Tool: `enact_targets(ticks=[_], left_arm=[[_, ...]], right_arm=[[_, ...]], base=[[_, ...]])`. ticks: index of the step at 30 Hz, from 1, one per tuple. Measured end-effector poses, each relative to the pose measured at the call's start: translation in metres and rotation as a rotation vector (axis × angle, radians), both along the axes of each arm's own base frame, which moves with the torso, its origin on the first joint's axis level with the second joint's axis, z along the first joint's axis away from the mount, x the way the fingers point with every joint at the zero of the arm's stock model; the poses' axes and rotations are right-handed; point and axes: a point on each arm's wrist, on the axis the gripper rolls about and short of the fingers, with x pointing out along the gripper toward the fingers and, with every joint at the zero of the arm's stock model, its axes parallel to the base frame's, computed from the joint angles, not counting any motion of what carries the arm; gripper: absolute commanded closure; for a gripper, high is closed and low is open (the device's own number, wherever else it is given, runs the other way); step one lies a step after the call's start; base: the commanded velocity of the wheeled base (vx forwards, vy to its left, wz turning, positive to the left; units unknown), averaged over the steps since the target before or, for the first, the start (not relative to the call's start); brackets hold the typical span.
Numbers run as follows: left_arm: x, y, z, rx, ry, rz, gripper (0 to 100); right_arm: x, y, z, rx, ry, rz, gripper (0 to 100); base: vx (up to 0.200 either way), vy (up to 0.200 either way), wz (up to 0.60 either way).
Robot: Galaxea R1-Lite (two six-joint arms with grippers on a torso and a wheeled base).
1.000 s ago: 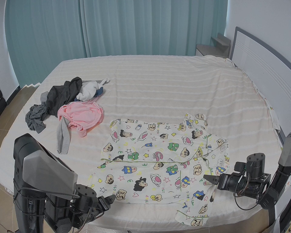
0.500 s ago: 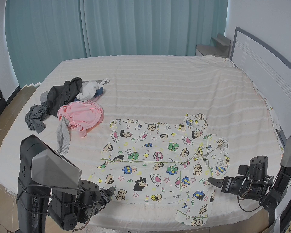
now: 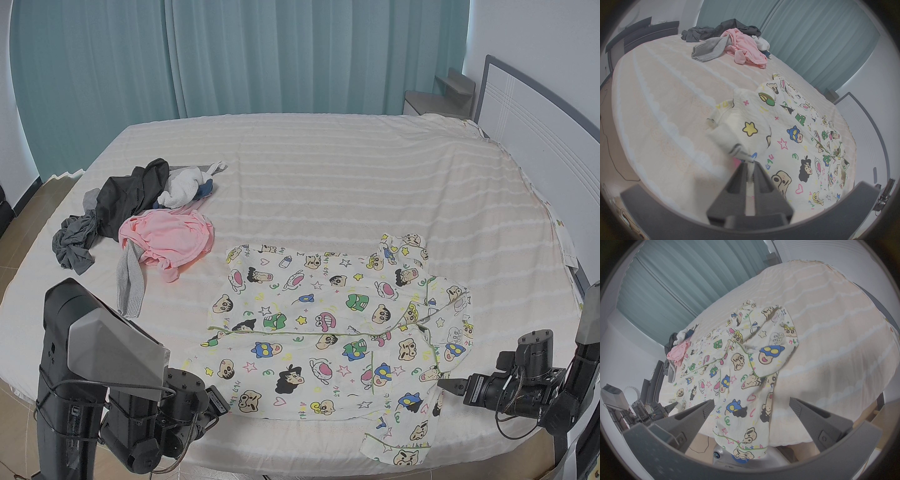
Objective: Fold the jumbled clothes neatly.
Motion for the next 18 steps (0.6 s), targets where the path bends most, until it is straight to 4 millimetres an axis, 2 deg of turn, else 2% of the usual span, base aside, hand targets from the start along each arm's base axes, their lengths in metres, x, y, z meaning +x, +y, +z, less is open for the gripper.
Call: enact_targets(ticks=[10,18], left_arm=[[-0.006,0.004,0.001,0.042,-0.009,0.051,100],[-0.006,0.007,0.011,0.034,-0.037,0.077,100]], right_arm=[[0.01,0.011,-0.029,-0.025,0.016,0.045,0],[0.009,0.019,-0.058,-0.095,0.081,0.151,0]], base=[[0.0,0.0,0.0],[0.0,0.0,0.0]])
